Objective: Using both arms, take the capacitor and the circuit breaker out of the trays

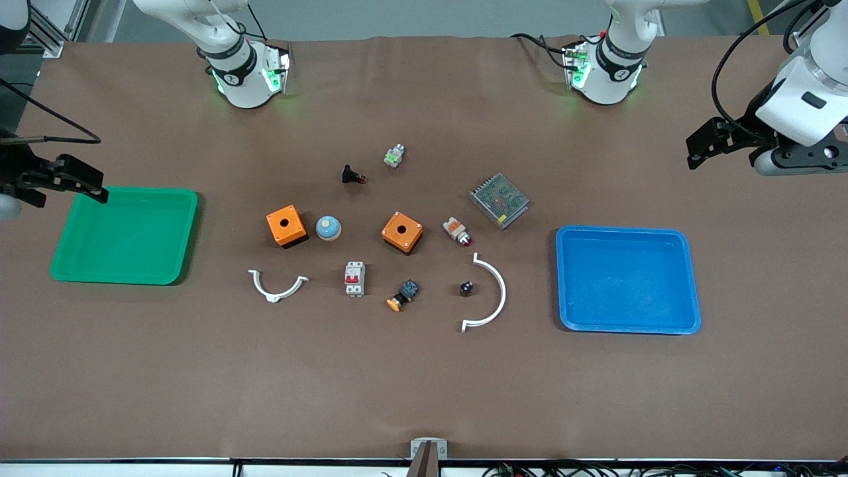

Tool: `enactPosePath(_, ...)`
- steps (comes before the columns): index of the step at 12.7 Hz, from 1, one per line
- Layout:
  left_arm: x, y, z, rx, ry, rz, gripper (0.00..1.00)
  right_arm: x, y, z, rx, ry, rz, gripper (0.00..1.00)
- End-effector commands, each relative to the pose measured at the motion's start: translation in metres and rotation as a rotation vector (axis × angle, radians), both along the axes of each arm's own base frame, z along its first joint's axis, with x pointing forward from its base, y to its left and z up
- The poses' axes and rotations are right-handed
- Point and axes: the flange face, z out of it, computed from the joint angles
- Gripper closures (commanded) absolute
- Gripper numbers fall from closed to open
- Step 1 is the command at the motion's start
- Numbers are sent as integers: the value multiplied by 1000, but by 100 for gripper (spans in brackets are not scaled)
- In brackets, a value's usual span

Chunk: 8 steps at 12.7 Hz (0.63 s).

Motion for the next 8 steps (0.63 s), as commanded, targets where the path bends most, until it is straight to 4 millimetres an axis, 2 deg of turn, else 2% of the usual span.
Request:
enactPosePath(1,-5,3,6,6,-16,-18,0,-18,-5,-9,28,17,2,0)
enactPosePath(4,-5,4,7,3,-17,-15,0,-25,-2,-7,29,19,-22,0)
enactPosePath(8,-10,6,13,4,-25,-12,0,-54,7,8,27,8,-68,0)
